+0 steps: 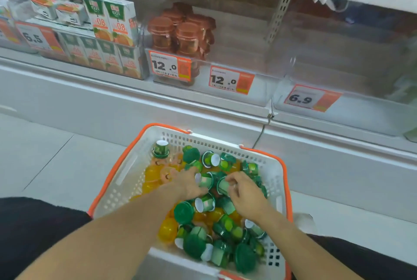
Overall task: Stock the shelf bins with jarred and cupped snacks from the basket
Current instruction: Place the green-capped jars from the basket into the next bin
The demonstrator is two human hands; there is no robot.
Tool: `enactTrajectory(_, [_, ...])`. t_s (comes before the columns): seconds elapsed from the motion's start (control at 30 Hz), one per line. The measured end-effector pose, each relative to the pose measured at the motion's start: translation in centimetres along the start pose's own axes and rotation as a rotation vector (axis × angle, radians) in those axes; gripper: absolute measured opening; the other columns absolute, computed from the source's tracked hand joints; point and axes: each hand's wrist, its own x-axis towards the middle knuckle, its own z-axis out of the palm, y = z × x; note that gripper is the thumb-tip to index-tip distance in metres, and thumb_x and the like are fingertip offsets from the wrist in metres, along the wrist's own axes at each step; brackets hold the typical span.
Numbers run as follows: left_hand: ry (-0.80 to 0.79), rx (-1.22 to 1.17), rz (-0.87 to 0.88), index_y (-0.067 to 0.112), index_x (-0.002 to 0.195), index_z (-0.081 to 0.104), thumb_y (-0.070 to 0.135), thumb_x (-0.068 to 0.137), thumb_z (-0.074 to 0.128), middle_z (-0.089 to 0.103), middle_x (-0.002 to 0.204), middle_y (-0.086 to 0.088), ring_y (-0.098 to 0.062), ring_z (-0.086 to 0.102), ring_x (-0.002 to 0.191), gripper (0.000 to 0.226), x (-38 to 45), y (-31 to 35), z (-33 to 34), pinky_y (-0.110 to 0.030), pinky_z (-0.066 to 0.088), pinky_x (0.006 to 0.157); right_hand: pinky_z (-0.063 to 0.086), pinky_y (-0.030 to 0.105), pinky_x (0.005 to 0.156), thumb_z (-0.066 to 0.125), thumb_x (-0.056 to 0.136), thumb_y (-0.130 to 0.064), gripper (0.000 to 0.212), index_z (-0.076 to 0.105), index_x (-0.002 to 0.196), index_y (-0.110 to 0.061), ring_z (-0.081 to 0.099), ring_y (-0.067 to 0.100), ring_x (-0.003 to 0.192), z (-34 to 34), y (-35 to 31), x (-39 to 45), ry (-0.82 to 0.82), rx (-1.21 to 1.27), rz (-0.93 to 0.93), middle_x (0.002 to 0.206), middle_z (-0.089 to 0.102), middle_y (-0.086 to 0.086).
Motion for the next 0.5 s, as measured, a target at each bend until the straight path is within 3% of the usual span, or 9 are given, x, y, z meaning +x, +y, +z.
enactTrajectory(0.17, [0.184, -0.141, 0.043, 0.015, 0.134, 0.042, 0.036, 0.091, 0.066, 0.062, 0.118, -0.012, -0.03, 0.056, 0.109, 0.053, 0.7, -0.7, 3.2, -0.036, 0.046, 0.087, 0.043, 0.019, 0.087, 0.051, 0.1, -0.027, 0.026, 0.055, 0.125, -0.019, 0.054, 0.006, 0.096, 0.2, 0.5, -0.5, -0.012, 0.003, 0.037, 0.113, 0.047, -0.007])
enactTrajectory(0.33, [0.261, -0.254, 0.014, 0.02, 0.103, 0.052, 0.046, 0.079, 0.078, 0.063, 0.096, 0.001, -0.019, 0.059, 0.091, 0.044, 0.6, -1.4, 1.7, -0.035, 0.05, 0.076, 0.043, 0.034, 0.104, 0.063, 0.091, -0.044, 0.052, 0.048, 0.136, -0.023, 0.047, 0.017, 0.12, 0.8, 1.0, 0.9, -0.016, -0.045, 0.155, 0.128, 0.045, 0.0])
enactTrajectory(0.43, [0.276, -0.631, -0.02, 0.009, 0.083, 0.055, 0.051, 0.072, 0.082, 0.06, 0.083, 0.006, -0.012, 0.055, 0.076, 0.051, 0.2, -2.0, 0.0, -0.032, 0.047, 0.068, 0.042, 0.034, 0.104, 0.069, 0.088, -0.043, 0.05, 0.055, 0.131, -0.02, 0.045, 0.021, 0.12, 1.4, 0.7, 1.7, -0.011, -0.105, 0.194, 0.123, 0.052, 0.001])
enactTrajectory(0.5, [0.159, -1.0, -0.012, 0.006, 0.103, 0.064, 0.051, 0.074, 0.081, 0.069, 0.105, -0.001, -0.019, 0.061, 0.094, 0.057, -0.6, -2.4, -1.8, -0.034, 0.051, 0.075, 0.044, 0.034, 0.103, 0.07, 0.089, -0.036, 0.043, 0.058, 0.127, -0.018, 0.048, 0.021, 0.117, 1.6, 0.5, 2.2, 0.01, -0.118, 0.226, 0.121, 0.057, 0.002])
